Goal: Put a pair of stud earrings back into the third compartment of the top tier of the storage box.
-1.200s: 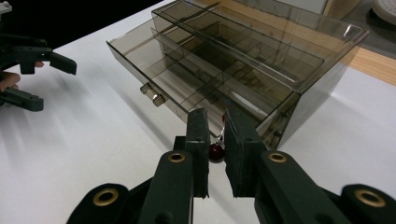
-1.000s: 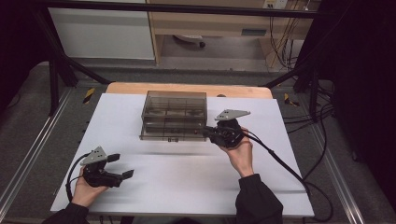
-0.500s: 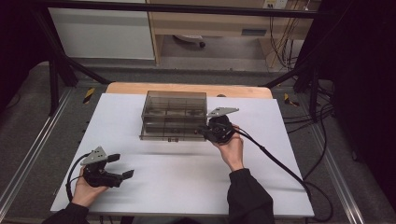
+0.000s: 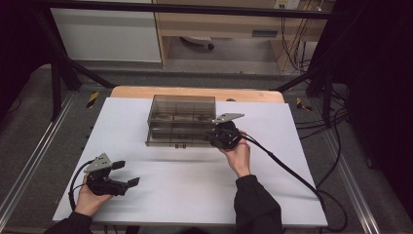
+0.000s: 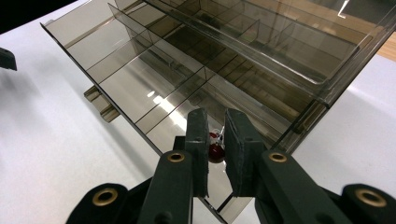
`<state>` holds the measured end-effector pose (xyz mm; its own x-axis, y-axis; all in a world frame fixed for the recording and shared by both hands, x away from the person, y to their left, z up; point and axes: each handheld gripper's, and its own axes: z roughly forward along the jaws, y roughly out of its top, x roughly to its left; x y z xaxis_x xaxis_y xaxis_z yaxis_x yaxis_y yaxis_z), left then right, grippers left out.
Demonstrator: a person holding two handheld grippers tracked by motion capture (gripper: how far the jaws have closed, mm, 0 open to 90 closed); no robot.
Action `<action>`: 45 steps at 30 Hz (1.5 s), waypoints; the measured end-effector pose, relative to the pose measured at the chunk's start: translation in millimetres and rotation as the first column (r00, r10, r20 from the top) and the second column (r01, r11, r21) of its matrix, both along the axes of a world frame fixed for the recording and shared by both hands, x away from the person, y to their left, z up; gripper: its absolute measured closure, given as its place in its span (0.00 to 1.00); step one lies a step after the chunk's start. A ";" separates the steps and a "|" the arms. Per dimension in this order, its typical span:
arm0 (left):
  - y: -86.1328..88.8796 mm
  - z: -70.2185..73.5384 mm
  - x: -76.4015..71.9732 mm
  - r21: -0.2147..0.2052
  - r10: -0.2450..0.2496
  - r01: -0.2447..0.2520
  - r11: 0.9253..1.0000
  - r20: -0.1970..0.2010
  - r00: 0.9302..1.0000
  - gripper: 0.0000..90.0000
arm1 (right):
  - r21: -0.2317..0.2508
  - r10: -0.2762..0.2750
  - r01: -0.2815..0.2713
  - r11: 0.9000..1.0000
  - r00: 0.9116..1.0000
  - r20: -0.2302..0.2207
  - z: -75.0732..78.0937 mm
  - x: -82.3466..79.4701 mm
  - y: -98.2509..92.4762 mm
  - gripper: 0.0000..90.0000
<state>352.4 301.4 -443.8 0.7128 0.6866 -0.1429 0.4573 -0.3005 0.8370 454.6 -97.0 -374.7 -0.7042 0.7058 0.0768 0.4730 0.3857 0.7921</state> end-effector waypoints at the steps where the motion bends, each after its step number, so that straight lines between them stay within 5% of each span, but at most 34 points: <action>1: 0.0 0.1 0.0 0.000 0.000 0.000 1.000 0.000 1.000 0.06 | -0.003 -0.002 0.002 1.000 1.000 -0.004 -0.1 -0.3 0.1 0.88; 10: 0.2 0.2 -0.1 -0.001 0.001 -0.001 1.000 0.001 1.000 0.06 | 0.030 -0.004 0.003 1.000 1.000 0.029 8.6 -4.2 -4.8 0.77; 18: 0.2 0.4 -0.2 -0.001 0.000 0.000 1.000 0.001 1.000 0.06 | 0.057 0.000 -0.003 0.998 0.998 0.057 20.8 -17.4 -16.6 0.52; 29: -0.3 0.1 0.0 0.003 0.002 -0.002 1.000 0.000 1.000 0.06 | 0.115 -0.050 0.041 0.993 0.996 0.078 24.9 -35.9 -59.5 0.13; 45: -0.3 0.1 -0.2 0.002 0.004 -0.004 1.000 0.000 1.000 0.06 | 0.133 -0.078 0.073 0.988 0.996 0.035 -3.3 -62.5 -109.8 0.01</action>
